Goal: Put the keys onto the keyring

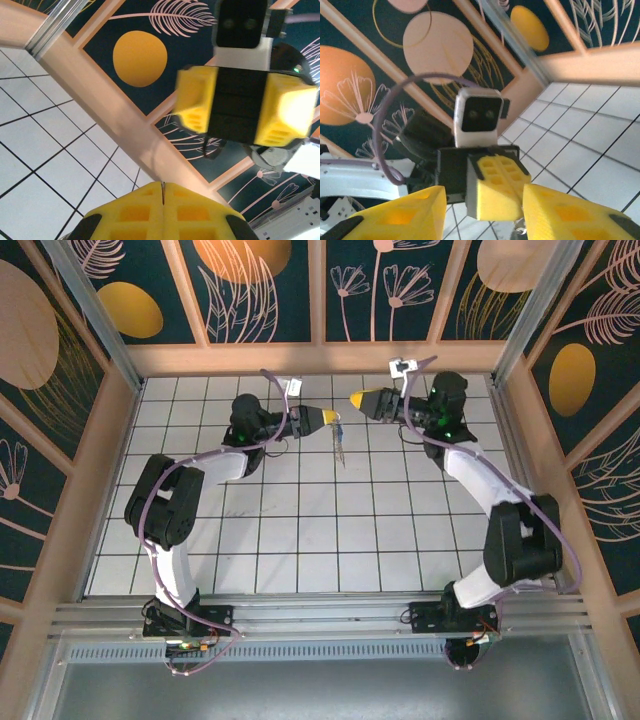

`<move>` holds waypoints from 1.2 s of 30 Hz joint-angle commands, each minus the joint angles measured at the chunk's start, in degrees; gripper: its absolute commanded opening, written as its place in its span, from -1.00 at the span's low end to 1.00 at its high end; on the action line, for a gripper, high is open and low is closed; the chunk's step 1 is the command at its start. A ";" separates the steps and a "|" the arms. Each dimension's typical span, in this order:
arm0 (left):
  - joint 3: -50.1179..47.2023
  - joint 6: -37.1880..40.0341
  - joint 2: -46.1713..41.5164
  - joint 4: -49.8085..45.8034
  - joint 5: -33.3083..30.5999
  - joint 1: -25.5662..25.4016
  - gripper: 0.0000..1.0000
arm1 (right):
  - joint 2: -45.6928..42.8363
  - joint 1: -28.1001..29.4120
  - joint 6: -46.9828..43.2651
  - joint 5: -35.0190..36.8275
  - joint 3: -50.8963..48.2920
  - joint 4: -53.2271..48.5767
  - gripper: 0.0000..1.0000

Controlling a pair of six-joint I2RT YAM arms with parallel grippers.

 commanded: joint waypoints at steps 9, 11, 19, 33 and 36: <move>-3.87 -6.53 -6.62 11.00 -5.59 -0.93 -1.00 | -15.92 6.50 -2.13 28.51 -23.36 7.53 0.10; -4.15 -6.75 -6.96 10.88 -6.36 -1.06 -1.00 | -16.92 9.11 -3.47 32.47 -25.32 7.99 0.12; -4.50 -7.51 -7.48 11.04 -7.21 -1.63 -1.00 | -16.42 15.93 -7.62 38.02 -25.43 8.63 0.17; -3.71 -7.75 -7.17 10.59 -7.55 -2.64 -1.00 | -10.12 17.07 -10.10 37.99 -17.08 6.80 0.14; -3.53 -7.70 -7.29 10.41 -7.54 -2.78 -1.00 | -8.61 17.07 -10.97 38.29 -15.68 6.01 0.12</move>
